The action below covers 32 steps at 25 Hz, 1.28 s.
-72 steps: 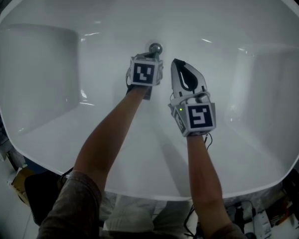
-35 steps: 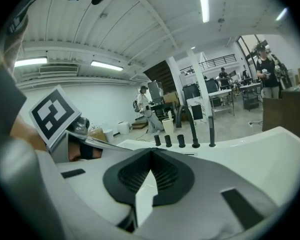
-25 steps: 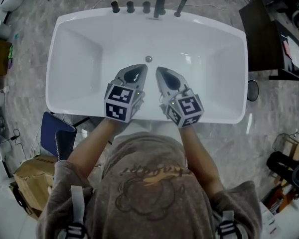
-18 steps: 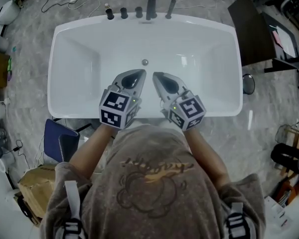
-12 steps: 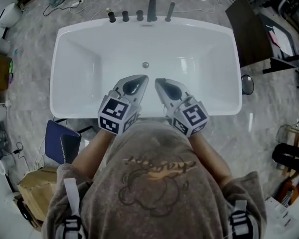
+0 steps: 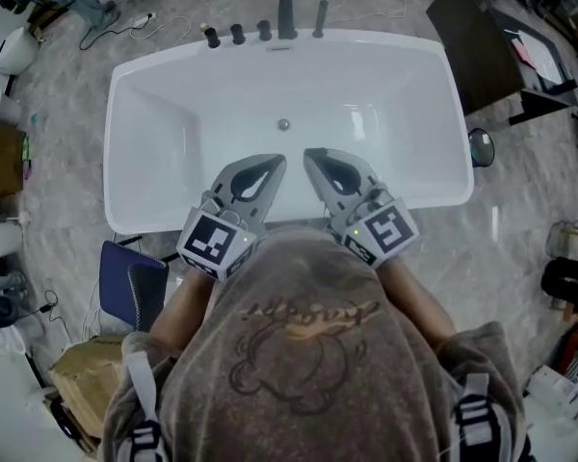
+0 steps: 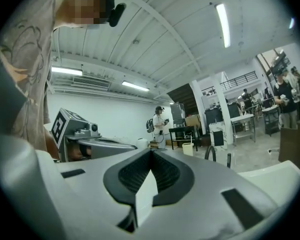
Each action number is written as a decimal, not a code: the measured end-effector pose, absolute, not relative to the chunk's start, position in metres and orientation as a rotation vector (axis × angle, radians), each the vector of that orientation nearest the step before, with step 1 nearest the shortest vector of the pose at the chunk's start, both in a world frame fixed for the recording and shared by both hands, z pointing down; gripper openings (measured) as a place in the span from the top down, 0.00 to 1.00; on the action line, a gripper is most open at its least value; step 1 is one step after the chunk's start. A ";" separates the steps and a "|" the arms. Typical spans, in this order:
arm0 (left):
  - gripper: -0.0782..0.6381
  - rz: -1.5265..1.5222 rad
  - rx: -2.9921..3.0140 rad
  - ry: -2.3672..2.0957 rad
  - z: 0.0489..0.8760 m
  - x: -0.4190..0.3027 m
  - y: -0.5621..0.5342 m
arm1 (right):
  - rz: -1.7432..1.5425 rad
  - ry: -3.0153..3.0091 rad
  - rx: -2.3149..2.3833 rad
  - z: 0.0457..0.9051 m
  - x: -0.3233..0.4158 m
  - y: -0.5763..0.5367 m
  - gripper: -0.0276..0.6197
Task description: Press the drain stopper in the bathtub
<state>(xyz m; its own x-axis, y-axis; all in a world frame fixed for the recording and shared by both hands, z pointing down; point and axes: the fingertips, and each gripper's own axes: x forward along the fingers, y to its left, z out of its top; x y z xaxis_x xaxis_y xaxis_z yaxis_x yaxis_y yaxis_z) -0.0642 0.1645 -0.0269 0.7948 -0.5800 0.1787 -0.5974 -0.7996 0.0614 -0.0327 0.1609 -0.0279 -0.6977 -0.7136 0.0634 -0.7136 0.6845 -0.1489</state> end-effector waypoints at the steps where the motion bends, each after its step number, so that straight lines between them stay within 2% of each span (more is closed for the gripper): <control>1: 0.89 0.222 2.879 -0.952 -0.028 -0.065 0.164 | 0.245 -2.892 1.213 -0.028 -0.035 0.161 0.96; 32: 0.89 0.209 2.853 -0.946 -0.006 -0.057 0.164 | 0.297 -2.888 0.912 0.000 -0.043 0.186 0.96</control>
